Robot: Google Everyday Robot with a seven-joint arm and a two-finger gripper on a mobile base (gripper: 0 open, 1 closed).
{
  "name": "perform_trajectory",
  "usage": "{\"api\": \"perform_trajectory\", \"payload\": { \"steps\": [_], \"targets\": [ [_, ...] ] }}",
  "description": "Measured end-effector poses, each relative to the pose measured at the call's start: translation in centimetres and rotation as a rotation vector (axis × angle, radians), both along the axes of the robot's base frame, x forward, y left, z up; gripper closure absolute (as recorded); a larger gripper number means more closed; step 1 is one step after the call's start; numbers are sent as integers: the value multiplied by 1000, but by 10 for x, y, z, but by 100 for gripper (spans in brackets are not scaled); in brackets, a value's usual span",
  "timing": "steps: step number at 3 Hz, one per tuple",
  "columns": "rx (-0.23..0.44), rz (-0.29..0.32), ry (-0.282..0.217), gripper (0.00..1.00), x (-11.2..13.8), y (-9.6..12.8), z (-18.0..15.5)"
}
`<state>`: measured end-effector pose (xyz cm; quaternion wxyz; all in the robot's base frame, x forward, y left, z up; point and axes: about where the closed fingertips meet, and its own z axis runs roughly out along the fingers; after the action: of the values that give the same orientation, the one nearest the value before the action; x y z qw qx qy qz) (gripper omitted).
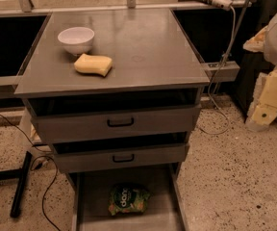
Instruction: Pick green rice chip bag from bottom drawer and place on counter
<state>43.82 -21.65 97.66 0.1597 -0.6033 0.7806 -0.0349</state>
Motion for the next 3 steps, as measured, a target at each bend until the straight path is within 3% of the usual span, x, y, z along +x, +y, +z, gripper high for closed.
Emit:
{"api": "perform_trajectory", "payload": {
  "steps": [1, 2, 3],
  "targets": [
    [7, 12, -6, 0, 1, 4, -2],
    [32, 66, -1, 0, -1, 24, -29],
    [81, 141, 13, 0, -4, 54, -90]
  ]
}}
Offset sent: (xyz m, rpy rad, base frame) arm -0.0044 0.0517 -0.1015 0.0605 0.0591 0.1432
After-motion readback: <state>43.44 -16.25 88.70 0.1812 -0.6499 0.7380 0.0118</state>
